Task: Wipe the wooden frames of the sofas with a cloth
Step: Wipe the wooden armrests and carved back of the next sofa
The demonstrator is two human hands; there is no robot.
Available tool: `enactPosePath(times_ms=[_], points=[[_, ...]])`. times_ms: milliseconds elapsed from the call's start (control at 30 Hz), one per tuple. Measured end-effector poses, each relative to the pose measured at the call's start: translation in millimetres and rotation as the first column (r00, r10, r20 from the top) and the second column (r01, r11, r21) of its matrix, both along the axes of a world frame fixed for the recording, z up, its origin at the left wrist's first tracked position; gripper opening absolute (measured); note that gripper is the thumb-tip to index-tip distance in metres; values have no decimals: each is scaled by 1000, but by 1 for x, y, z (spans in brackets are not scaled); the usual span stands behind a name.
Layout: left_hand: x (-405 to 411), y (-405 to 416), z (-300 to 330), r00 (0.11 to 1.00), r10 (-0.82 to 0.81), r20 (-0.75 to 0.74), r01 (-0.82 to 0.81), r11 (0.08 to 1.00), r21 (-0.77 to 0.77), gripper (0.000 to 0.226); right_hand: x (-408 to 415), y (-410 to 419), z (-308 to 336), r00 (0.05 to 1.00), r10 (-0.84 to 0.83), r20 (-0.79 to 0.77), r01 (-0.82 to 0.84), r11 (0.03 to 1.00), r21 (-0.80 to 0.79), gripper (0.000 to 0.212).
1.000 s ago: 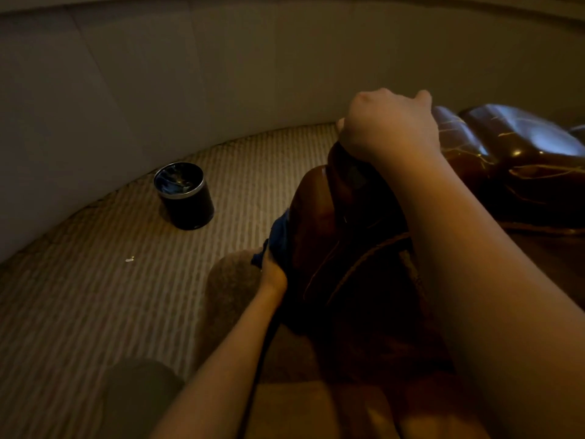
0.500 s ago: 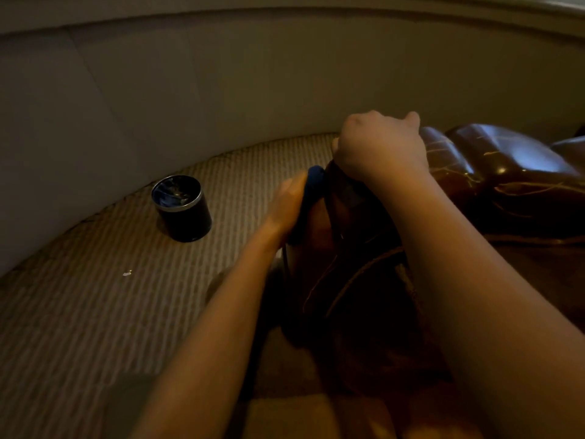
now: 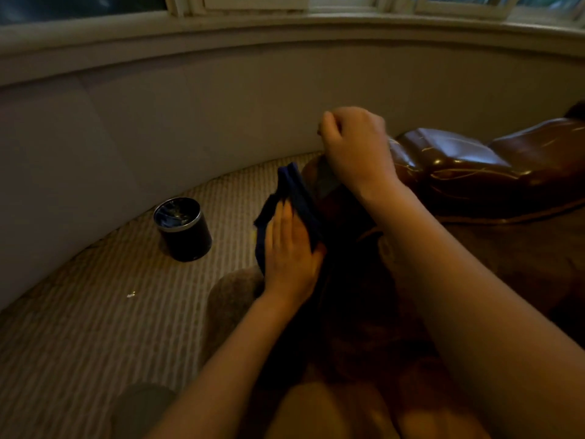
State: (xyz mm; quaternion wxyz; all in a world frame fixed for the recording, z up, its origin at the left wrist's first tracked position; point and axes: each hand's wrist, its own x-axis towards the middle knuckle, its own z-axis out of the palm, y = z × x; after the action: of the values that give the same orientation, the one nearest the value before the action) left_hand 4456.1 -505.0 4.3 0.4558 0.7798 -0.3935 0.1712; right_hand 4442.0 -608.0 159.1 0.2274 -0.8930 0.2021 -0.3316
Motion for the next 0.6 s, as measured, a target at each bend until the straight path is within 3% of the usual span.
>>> enactPosePath(times_ms=[67, 133, 233, 333, 400, 500, 600], points=[[4, -5, 32, 982, -182, -59, 178, 982, -66, 70, -23, 5, -7, 967, -40, 251, 16, 995, 98, 34], [1, -22, 60, 972, -224, 71, 227, 973, -39, 61, -43, 8, -15, 904, -133, 406, 65, 982, 176, 32], [-3, -46, 68, 931, -109, 350, 117, 993, -2, 48, -70, 14, -27, 821, -289, 493, 112, 928, 356, 31], [5, -35, 38, 891, -48, 452, 63, 998, -18, 44, -100, 23, -47, 795, -383, 471, 151, 876, 457, 32], [10, -16, 9, 913, -57, 403, 62, 998, 1, 49, -113, 31, -60, 814, -396, 425, 151, 851, 503, 33], [13, 7, -18, 980, -134, 150, 126, 990, 60, 69, -118, 42, -75, 853, -382, 357, 148, 831, 536, 34], [11, 10, -4, 980, -193, 52, 193, 981, 11, 66, -108, 52, -79, 874, -348, 338, 122, 833, 540, 32]])
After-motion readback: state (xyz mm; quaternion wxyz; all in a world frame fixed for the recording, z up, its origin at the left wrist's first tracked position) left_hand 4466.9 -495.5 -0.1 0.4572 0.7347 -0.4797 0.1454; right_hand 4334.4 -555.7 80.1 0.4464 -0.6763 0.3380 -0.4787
